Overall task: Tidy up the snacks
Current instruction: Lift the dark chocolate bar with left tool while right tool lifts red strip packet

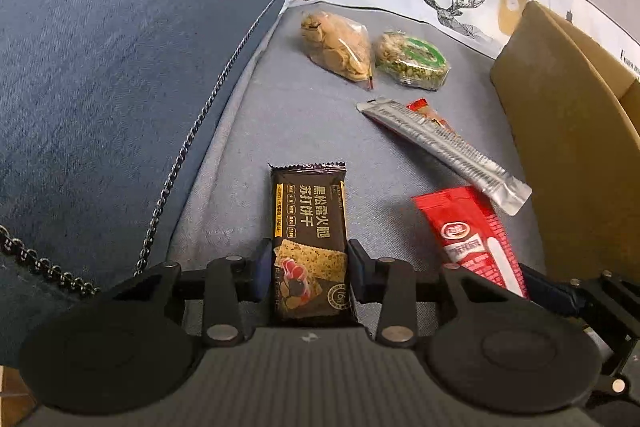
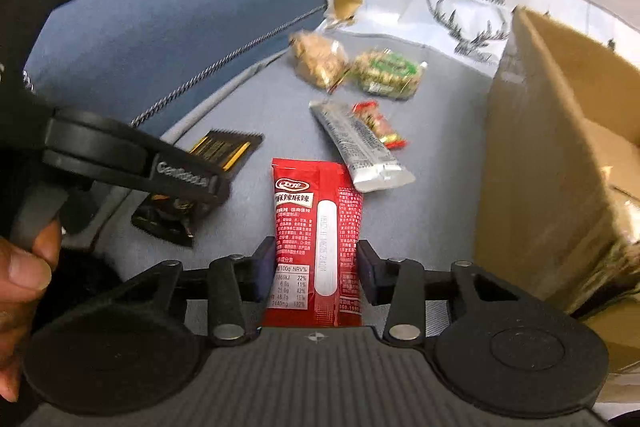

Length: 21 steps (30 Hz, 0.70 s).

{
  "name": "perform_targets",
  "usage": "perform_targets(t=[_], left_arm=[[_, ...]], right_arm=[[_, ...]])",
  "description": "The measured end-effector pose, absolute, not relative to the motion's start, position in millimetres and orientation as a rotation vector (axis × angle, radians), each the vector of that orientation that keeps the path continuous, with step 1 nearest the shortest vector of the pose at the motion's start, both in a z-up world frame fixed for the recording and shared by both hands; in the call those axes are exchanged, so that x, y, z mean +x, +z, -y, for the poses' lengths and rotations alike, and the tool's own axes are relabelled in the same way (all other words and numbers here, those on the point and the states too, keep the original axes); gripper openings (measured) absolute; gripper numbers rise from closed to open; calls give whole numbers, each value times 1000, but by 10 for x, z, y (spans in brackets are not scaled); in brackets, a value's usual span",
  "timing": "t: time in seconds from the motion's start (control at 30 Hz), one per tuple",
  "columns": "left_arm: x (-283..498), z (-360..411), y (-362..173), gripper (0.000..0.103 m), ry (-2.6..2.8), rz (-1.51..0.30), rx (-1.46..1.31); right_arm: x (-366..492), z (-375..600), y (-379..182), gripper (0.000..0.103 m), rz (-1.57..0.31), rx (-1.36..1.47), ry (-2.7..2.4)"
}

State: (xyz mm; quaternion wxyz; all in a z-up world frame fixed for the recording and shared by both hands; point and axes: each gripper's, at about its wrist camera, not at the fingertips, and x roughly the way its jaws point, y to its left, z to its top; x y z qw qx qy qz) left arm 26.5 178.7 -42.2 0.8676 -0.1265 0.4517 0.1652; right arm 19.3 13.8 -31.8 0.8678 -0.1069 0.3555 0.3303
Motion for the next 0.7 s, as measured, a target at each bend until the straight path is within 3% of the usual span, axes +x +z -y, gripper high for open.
perform_targets(t=[0.17, 0.4, 0.57, 0.7], left_arm=[[307, -1796, -454, 43, 336, -976, -267], [353, -1721, -498, 51, 319, -993, -216], [360, -1701, -508, 50, 318, -994, -201], [355, -1684, -498, 43, 316, -983, -192]], right_arm=[[225, -140, -397, 44, -810, -246, 667], [203, -211, -455, 52, -834, -259, 682], [200, -228, -464, 52, -820, -264, 688], [173, -225, -445, 46, -803, -278, 696]])
